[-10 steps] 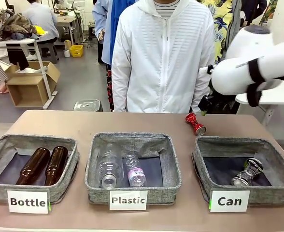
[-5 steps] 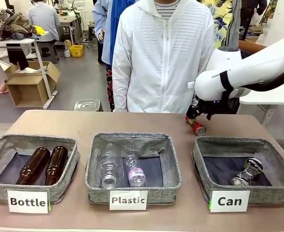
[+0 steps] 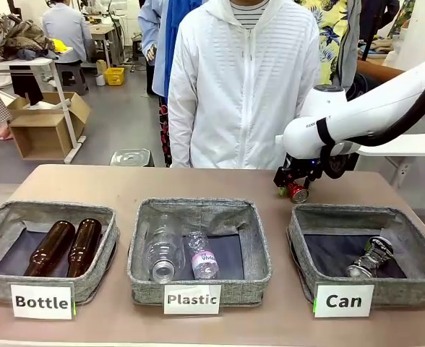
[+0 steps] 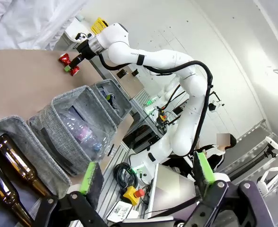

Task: Sort the can waste into the basket.
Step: Pick up the can waste from the table and place it in the right Fabric basket.

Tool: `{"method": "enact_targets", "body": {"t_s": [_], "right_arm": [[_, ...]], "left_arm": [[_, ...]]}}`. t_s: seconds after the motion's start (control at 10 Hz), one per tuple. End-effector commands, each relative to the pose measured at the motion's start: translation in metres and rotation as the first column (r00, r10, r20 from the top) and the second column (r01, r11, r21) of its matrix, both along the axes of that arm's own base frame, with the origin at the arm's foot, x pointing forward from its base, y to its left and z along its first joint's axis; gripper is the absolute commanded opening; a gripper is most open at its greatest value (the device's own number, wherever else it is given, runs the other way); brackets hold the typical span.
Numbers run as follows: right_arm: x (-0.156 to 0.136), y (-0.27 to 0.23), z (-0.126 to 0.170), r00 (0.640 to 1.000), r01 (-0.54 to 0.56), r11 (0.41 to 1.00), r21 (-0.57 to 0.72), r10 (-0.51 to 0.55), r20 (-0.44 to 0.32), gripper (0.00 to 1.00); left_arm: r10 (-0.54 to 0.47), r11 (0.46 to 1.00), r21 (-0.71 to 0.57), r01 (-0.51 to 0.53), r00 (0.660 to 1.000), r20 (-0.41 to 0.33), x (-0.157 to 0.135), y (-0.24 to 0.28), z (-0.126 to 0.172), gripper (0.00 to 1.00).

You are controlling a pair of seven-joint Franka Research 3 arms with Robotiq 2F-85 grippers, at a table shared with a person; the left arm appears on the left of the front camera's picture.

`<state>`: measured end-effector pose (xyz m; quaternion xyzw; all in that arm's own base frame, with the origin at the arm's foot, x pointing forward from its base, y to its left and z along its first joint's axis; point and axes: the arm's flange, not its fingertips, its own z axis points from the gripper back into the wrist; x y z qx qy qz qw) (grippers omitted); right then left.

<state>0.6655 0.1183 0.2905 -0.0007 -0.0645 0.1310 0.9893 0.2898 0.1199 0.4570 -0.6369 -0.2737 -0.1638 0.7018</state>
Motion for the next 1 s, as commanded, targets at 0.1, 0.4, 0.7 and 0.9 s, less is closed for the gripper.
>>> {"method": "enact_targets", "body": {"t_s": [0.1, 0.4, 0.7, 0.9], "right_arm": [[0.0083, 0.0055, 0.0057, 0.999, 0.045, 0.999, -0.026, -0.045, 0.004, 1.00], [0.0073, 0.0073, 0.0033, 0.999, 0.045, 0.997, -0.055, -0.046, -0.010, 0.28], [0.0081, 0.0085, 0.0032, 0.999, 0.052, 0.997, -0.060, -0.053, -0.006, 0.00], [0.0083, 0.0081, 0.0021, 0.998, 0.057, 0.997, -0.057, -0.057, -0.008, 0.00]], "left_arm": [[-0.015, 1.000, 0.003, 0.015, 1.000, -0.008, -0.0039, 0.0030, 0.0032, 1.00], [-0.015, 1.000, 0.003, 0.015, 1.000, -0.008, -0.0039, 0.0030, 0.0032, 1.00], [-0.015, 1.000, 0.003, 0.015, 1.000, -0.008, -0.0039, 0.0030, 0.0032, 1.00], [-0.015, 1.000, 0.003, 0.015, 1.000, -0.008, -0.0039, 0.0030, 0.0032, 1.00]]}}
